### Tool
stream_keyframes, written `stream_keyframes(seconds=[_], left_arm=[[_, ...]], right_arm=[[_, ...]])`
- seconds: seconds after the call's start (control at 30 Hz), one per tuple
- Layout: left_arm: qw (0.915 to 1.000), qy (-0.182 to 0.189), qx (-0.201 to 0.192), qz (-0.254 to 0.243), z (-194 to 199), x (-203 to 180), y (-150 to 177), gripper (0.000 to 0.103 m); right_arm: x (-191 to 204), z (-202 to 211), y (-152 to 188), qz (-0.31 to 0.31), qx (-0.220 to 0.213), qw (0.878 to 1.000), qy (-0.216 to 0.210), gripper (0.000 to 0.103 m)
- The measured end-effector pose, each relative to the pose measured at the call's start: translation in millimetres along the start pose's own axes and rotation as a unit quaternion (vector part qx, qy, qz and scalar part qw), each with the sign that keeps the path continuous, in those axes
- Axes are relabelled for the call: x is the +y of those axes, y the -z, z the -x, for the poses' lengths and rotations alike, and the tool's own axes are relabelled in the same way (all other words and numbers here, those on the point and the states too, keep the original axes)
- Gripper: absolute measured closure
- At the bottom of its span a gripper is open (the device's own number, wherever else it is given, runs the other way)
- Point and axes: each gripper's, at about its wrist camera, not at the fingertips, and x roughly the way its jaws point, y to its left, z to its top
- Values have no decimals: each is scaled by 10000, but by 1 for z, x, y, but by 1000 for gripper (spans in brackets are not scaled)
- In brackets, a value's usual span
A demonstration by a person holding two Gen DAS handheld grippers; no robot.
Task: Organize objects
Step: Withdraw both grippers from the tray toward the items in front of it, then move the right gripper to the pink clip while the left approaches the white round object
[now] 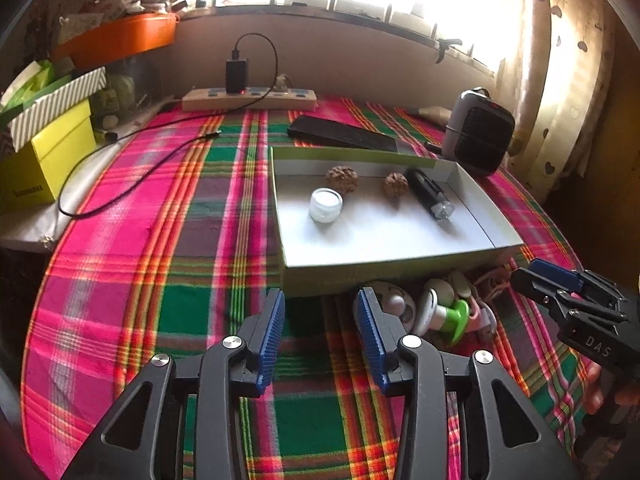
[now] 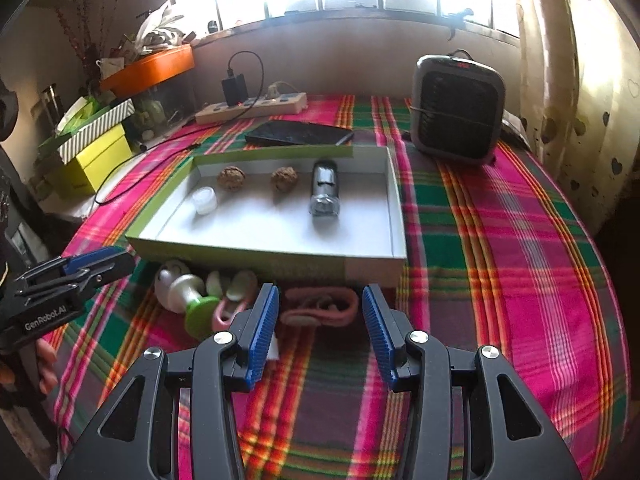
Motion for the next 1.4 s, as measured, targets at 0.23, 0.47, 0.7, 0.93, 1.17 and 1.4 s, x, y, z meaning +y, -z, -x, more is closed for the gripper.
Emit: stream_keyframes(seconds=[0.23,0.47,0.7,0.93,1.17,1.4], left_arm=[[9999,112,106,72,-3,1,7,66],[9996,163,233,67,-9,0,11,65],[9994,145,302,69,-14,0,12,64],[9988,355,340,-3,-17,-10,12,64],[9978,504,419,31,-23,-15,9,64],[9975,572,421,58,-27,-16,5,62]], right_arm=[[-7,-2,9,-81,95,9999,-22,51],[-10,-5,16,-120,199,9997,-59,51],[-11,-9,19,-123,274,9995,-56,51],[-16,-11,20,-157,318,9994,-16,51],[-16,-17,17,-121,381,9992,-91,51],[-16,-21,10,-118,363,9989,-283,51]])
